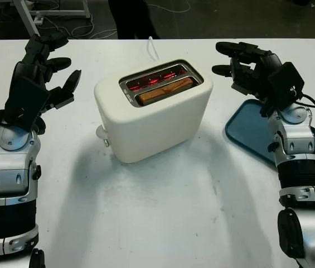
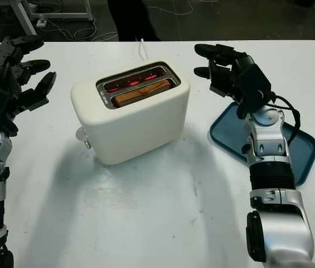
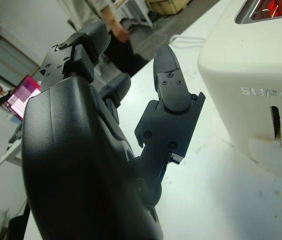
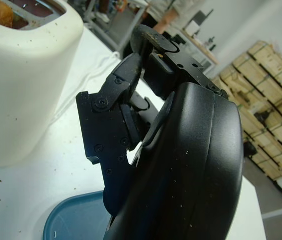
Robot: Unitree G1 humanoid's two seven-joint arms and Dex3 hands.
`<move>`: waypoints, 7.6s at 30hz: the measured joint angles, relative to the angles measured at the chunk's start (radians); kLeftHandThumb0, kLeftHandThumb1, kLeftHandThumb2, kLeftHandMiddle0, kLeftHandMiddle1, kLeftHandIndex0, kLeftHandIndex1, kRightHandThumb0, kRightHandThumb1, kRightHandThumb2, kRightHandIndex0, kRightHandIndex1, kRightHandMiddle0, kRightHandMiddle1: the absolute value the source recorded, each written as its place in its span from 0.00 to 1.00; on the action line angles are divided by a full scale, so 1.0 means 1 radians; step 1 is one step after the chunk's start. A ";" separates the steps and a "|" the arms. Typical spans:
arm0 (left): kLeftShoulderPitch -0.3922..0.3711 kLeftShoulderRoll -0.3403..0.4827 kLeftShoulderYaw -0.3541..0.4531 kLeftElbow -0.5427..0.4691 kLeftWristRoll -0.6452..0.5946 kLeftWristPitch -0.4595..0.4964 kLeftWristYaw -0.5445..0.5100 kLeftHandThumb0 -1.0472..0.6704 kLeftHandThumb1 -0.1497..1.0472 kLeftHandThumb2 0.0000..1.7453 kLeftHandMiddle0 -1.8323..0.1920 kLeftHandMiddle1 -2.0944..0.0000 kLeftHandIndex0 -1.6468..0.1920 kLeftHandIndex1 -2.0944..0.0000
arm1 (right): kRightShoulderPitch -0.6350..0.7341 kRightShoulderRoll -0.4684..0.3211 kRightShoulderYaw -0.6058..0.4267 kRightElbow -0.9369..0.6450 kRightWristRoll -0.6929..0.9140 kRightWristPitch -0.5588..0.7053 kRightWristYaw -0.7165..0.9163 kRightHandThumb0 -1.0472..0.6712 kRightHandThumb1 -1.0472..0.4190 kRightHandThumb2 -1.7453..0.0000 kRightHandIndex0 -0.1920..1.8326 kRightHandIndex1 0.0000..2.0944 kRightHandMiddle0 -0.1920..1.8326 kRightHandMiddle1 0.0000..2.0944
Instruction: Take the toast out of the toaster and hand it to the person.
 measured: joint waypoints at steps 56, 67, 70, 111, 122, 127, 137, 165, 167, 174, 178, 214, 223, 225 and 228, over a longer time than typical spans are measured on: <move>0.003 0.000 0.001 0.000 -0.001 0.000 0.000 0.45 0.75 0.38 0.91 0.54 0.90 0.62 | 0.000 -0.006 0.001 0.001 0.001 0.005 0.007 0.39 0.09 0.55 0.46 0.16 0.45 0.01; 0.003 0.000 0.001 0.000 -0.001 0.000 0.000 0.44 0.74 0.39 0.91 0.53 0.90 0.61 | 0.000 -0.001 -0.006 -0.025 0.001 0.021 -0.015 0.54 0.10 0.96 0.41 0.16 0.42 0.00; 0.003 0.000 0.001 0.000 -0.001 0.000 0.000 0.44 0.74 0.39 0.91 0.53 0.90 0.61 | 0.000 0.002 -0.010 -0.025 0.001 0.021 -0.025 0.53 0.12 0.99 0.39 0.16 0.42 0.00; 0.004 0.000 0.001 -0.001 -0.002 -0.001 0.000 0.46 0.74 0.40 0.91 0.54 0.90 0.62 | 0.000 0.001 0.002 -0.064 -0.033 0.061 -0.054 0.52 0.09 0.89 0.39 0.13 0.40 0.00; 0.005 0.000 0.001 -0.001 -0.002 -0.001 0.000 0.46 0.74 0.40 0.91 0.54 0.90 0.62 | 0.000 0.001 0.001 -0.064 -0.029 0.060 -0.052 0.54 0.09 0.90 0.39 0.13 0.39 0.00; 0.005 0.000 0.001 -0.001 -0.002 0.000 0.000 0.47 0.75 0.40 0.91 0.54 0.90 0.62 | 0.000 0.001 0.001 -0.064 -0.029 0.060 -0.052 0.55 0.09 0.90 0.39 0.13 0.39 0.00; 0.005 0.000 0.001 -0.001 -0.002 0.000 0.000 0.46 0.74 0.40 0.91 0.54 0.90 0.62 | 0.000 0.001 0.001 -0.064 -0.029 0.060 -0.052 0.53 0.09 0.90 0.40 0.14 0.40 0.00; 0.005 0.000 0.001 -0.001 -0.002 0.000 0.000 0.45 0.74 0.40 0.91 0.54 0.90 0.62 | 0.000 0.001 0.001 -0.063 -0.029 0.060 -0.046 0.51 0.09 0.91 0.40 0.13 0.40 0.00; 0.005 0.000 0.001 -0.001 -0.002 0.000 0.000 0.45 0.74 0.40 0.91 0.54 0.90 0.62 | 0.000 0.001 0.001 -0.063 -0.028 0.060 -0.046 0.52 0.09 0.91 0.41 0.14 0.41 0.00; 0.005 0.000 0.000 -0.001 -0.001 0.000 0.000 0.45 0.74 0.40 0.91 0.53 0.90 0.61 | 0.000 0.001 0.001 -0.055 -0.029 0.034 -0.038 0.54 0.09 0.96 0.41 0.15 0.42 0.01; 0.005 0.000 0.000 -0.001 -0.001 0.000 0.000 0.45 0.74 0.40 0.91 0.53 0.90 0.61 | -0.019 -0.008 0.000 -0.034 -0.007 -0.023 0.029 0.53 0.15 1.00 0.41 0.17 0.44 0.02; 0.018 -0.005 0.001 -0.001 -0.001 -0.004 0.007 0.47 0.74 0.41 0.91 0.53 0.90 0.61 | -0.388 -0.157 0.387 -0.102 -0.462 -0.329 0.240 0.13 0.35 1.00 0.40 0.36 0.54 0.03; 0.024 -0.010 0.001 -0.001 -0.001 -0.007 0.010 0.47 0.73 0.41 0.91 0.53 0.90 0.62 | -0.387 -0.148 0.399 -0.080 -0.489 -0.386 0.203 0.16 0.30 0.99 0.37 0.38 0.53 0.02; 0.025 -0.010 0.001 -0.001 -0.001 -0.011 0.010 0.47 0.73 0.41 0.91 0.53 0.90 0.61 | -0.386 -0.148 0.405 -0.072 -0.506 -0.402 0.194 0.17 0.30 0.99 0.37 0.39 0.54 0.02; 0.025 -0.011 0.000 -0.001 0.000 -0.011 0.013 0.46 0.73 0.41 0.91 0.53 0.90 0.61 | -0.381 -0.148 0.406 -0.051 -0.510 -0.428 0.175 0.23 0.31 1.00 0.38 0.40 0.54 0.03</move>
